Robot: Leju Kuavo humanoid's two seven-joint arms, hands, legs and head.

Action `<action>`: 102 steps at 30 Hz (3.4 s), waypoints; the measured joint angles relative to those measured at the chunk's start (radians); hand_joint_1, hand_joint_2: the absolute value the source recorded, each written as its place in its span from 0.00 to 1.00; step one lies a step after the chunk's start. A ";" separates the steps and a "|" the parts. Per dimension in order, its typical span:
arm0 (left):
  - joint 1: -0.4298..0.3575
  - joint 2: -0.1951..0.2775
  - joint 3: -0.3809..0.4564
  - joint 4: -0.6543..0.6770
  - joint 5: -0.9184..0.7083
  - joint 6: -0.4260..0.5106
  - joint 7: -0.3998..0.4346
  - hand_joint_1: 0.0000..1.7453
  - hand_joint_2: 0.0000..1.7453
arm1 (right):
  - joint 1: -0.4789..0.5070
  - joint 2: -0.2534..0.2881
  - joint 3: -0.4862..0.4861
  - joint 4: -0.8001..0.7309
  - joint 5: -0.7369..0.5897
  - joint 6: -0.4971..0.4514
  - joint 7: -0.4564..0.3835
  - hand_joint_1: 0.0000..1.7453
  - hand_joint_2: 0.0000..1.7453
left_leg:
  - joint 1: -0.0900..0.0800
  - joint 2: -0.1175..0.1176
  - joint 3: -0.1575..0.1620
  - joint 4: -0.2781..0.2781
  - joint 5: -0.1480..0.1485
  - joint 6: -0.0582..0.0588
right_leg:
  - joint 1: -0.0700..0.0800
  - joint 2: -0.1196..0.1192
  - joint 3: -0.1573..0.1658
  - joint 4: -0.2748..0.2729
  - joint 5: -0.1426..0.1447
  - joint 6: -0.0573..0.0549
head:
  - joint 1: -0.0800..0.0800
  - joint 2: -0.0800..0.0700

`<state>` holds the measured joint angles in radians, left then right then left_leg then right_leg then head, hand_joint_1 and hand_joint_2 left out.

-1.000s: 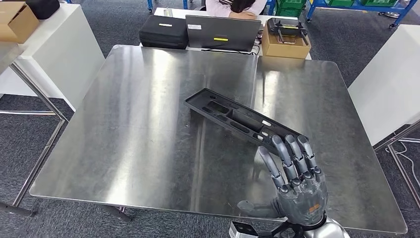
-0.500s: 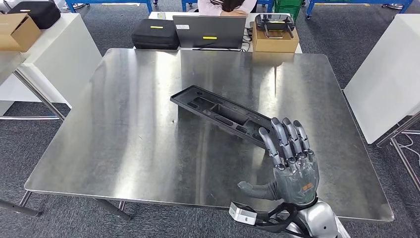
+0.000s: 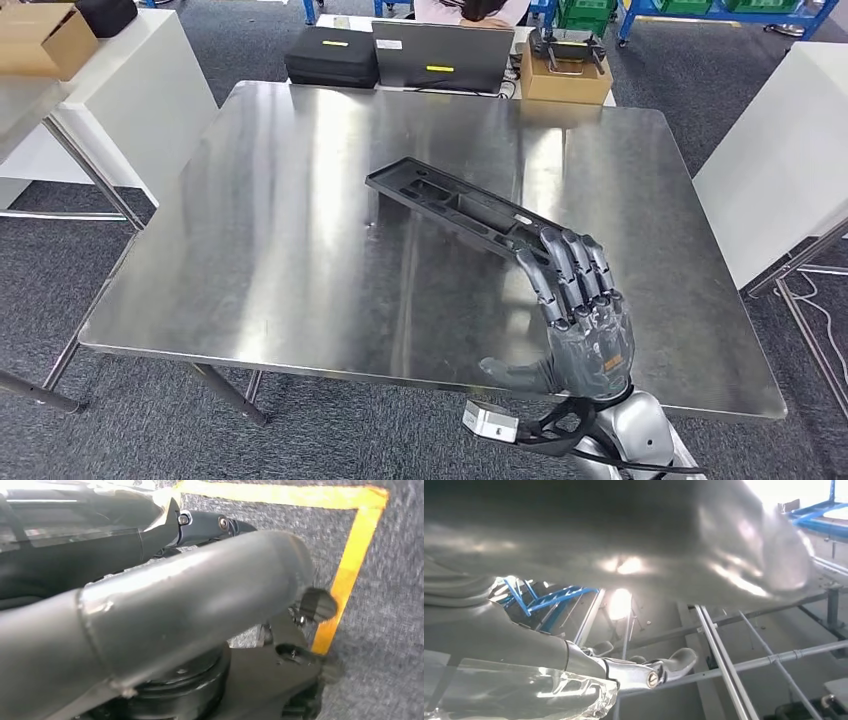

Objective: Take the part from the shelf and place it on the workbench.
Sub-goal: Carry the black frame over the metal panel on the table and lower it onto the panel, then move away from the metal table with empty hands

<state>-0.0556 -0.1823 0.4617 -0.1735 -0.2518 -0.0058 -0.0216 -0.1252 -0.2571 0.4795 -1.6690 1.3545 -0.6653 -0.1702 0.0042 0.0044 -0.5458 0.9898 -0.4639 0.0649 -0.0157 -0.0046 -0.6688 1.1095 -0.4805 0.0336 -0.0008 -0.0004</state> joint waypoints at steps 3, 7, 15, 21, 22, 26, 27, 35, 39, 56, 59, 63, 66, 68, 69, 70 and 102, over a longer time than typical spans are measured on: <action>0.000 0.000 0.002 0.000 0.000 0.000 0.000 0.00 0.00 | 0.006 -0.001 0.000 0.001 -0.002 0.000 -0.001 0.00 0.00 | -0.002 0.002 -0.038 0.001 0.028 0.003 | -0.001 0.001 -0.037 0.170 -0.090 0.002 | 0.002 0.000; 0.000 -0.002 0.004 0.000 0.000 0.000 0.000 0.00 0.00 | 0.027 0.012 -0.027 -0.007 -0.054 0.000 -0.056 0.00 0.00 | -0.002 0.002 -0.080 0.012 0.059 -0.010 | -0.006 0.001 0.128 -0.006 -0.044 0.031 | 0.002 0.000; 0.006 -0.002 0.011 0.000 -0.001 0.008 0.006 0.00 0.00 | 0.126 0.207 -0.350 -0.019 -0.283 -0.001 -0.378 0.00 0.00 | 0.000 -0.007 -0.129 0.109 -0.009 -0.051 | -0.011 -0.002 0.165 -0.125 -0.017 -0.027 | -0.001 0.000; 0.007 -0.002 0.023 0.000 -0.006 0.010 0.020 0.00 0.00 | 0.138 0.359 -0.823 0.035 -0.650 -0.001 -0.486 0.00 0.00 | 0.007 -0.007 -0.082 0.233 -0.075 -0.056 | -0.007 -0.011 0.100 -0.122 0.040 -0.024 | -0.006 0.000; 0.007 -0.002 0.023 0.000 -0.008 0.009 0.021 0.00 0.00 | 0.134 0.363 -0.892 0.058 -0.696 -0.001 -0.479 0.00 0.00 | 0.008 -0.009 -0.026 0.158 -0.060 -0.054 | -0.007 -0.012 0.094 -0.121 0.047 -0.019 | -0.006 0.000; 0.004 -0.003 0.024 0.000 -0.015 0.003 0.023 0.00 0.00 | 0.105 0.349 -1.119 0.190 -0.849 -0.001 -0.484 0.00 0.00 | -0.003 -0.016 0.065 0.002 -0.057 -0.037 | -0.003 -0.012 0.081 -0.125 0.078 0.012 | -0.004 0.000; 0.004 -0.003 0.024 0.000 -0.016 0.002 0.023 0.00 0.00 | 0.101 0.344 -1.156 0.218 -0.861 -0.001 -0.489 0.00 0.00 | -0.004 -0.014 0.058 -0.002 -0.048 -0.026 | -0.003 -0.011 0.077 -0.126 0.083 0.020 | -0.004 0.000; 0.003 -0.005 0.025 0.001 -0.018 0.002 0.025 0.00 0.00 | 0.080 0.329 -1.297 0.338 -0.863 -0.001 -0.495 0.00 0.00 | -0.017 0.001 -0.049 -0.011 0.049 0.016 | -0.005 -0.002 0.014 0.167 -0.085 0.030 | 0.001 0.000; 0.002 -0.007 0.025 0.000 -0.020 -0.002 0.024 0.00 0.00 | 0.061 0.316 -1.324 0.376 -0.920 0.010 -0.454 0.00 0.00 | -0.024 0.002 -0.082 -0.009 0.089 0.004 | 0.007 -0.001 0.224 -0.108 -0.047 0.020 | -0.002 0.000; 0.004 -0.008 0.048 0.001 -0.017 0.009 0.013 0.00 0.00 | -0.045 0.160 -1.327 1.292 -1.233 0.145 0.011 0.00 0.00 | 0.007 -0.016 0.053 0.003 -0.037 -0.067 | -0.010 -0.011 0.103 -0.138 0.065 0.010 | -0.010 0.000; 0.004 -0.011 0.049 0.001 -0.017 0.010 0.012 0.00 0.00 | -0.043 0.177 -1.295 1.357 -1.207 0.135 0.066 0.00 0.00 | 0.000 -0.012 0.037 -0.009 -0.014 -0.029 | -0.011 -0.010 0.086 -0.124 0.057 0.030 | -0.009 0.000; 0.004 -0.012 0.050 0.001 -0.027 0.015 0.009 0.00 0.00 | -0.030 0.197 -1.246 1.414 -1.126 0.130 0.219 0.00 0.00 | -0.004 -0.006 -0.013 -0.015 0.029 0.006 | -0.014 -0.004 0.007 0.099 -0.091 0.023 | 0.000 0.000; 0.008 -0.011 0.050 0.001 -0.041 0.017 -0.021 0.00 0.00 | -0.001 0.232 -1.184 1.443 -1.032 0.128 0.336 0.00 0.00 | -0.007 -0.006 -0.056 -0.012 0.061 0.003 | -0.013 -0.001 0.045 0.135 -0.076 0.045 | 0.000 0.000; 0.012 -0.011 0.049 0.001 -0.050 0.015 -0.055 0.00 0.00 | 0.014 0.261 -1.138 1.454 -0.974 0.143 0.394 0.00 0.00 | -0.009 -0.006 -0.078 -0.008 0.079 -0.005 | -0.012 -0.001 0.150 -0.001 -0.044 0.048 | 0.001 0.000; 0.013 -0.012 0.049 0.001 -0.055 0.015 -0.068 0.00 0.00 | 0.019 0.273 -1.114 1.458 -0.944 0.158 0.417 0.00 0.00 | -0.010 -0.005 -0.085 -0.007 0.087 -0.010 | -0.006 -0.001 0.202 -0.080 -0.044 0.041 | 0.000 0.000; 0.014 -0.011 0.048 0.001 -0.059 0.018 -0.076 0.00 0.00 | 0.023 0.286 -1.087 1.462 -0.912 0.177 0.438 0.00 0.00 | -0.011 -0.003 -0.088 -0.007 0.097 -0.017 | -0.001 0.000 0.236 -0.138 -0.050 0.030 | -0.001 0.000; 0.015 0.038 0.020 0.006 -0.110 -0.003 -0.075 0.00 0.00 | 0.014 0.333 -0.812 1.506 -0.750 0.399 0.445 0.00 0.00 | 0.003 0.007 -0.133 0.005 0.133 -0.044 | 0.008 0.002 0.288 -0.176 -0.096 0.008 | -0.005 0.000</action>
<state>-0.0406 -0.1440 0.4818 -0.1675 -0.3619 -0.0090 -0.0966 -0.1116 0.0755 -0.3323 -0.1634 0.6049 -0.2665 0.2747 0.0073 0.0111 -0.6785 0.9950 -0.3312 0.0212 -0.0075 -0.0021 -0.3807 0.9332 -0.5769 0.0414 -0.0057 -0.0004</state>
